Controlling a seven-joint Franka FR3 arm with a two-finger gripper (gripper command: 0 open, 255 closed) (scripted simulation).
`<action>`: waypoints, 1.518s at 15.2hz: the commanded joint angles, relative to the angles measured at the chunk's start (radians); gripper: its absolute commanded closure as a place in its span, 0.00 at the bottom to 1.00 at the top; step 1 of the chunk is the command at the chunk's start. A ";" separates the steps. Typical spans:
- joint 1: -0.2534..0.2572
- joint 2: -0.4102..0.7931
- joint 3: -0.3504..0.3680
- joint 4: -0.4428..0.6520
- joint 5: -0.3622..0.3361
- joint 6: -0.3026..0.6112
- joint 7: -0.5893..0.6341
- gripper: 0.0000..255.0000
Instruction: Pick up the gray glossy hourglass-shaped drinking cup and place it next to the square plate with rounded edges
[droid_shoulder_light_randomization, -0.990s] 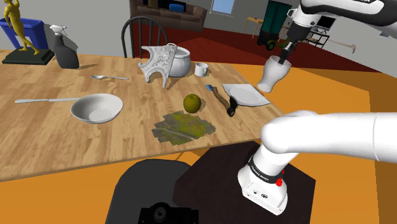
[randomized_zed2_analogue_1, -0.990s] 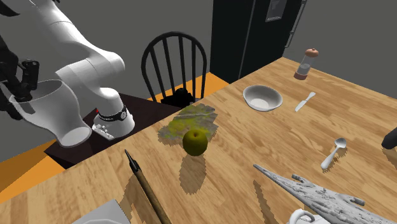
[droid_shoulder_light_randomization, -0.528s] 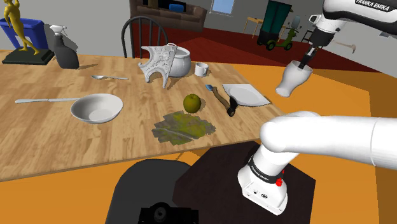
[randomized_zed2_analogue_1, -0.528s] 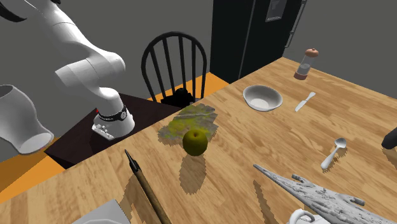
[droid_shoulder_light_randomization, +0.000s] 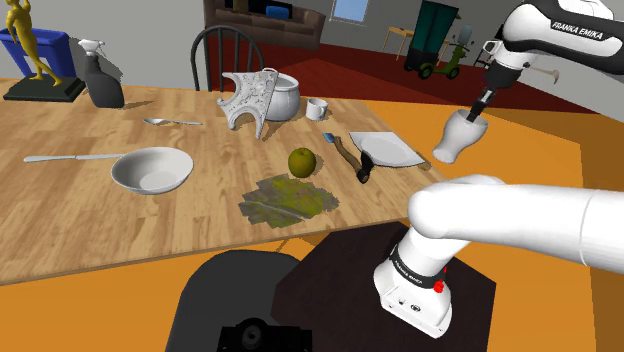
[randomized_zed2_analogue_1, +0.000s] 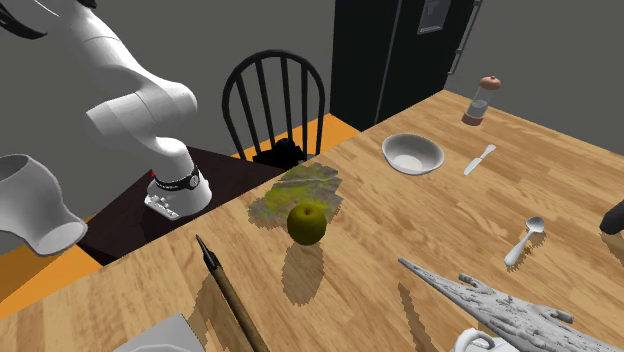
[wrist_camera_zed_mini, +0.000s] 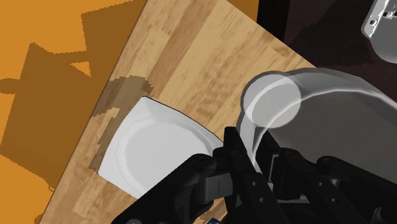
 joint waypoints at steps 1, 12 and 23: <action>-0.005 -0.007 -0.011 -0.029 -0.011 0.023 0.004 1.00; -0.031 -0.027 -0.078 -0.171 -0.076 0.146 0.023 1.00; -0.053 -0.013 -0.164 -0.293 -0.157 0.284 0.044 1.00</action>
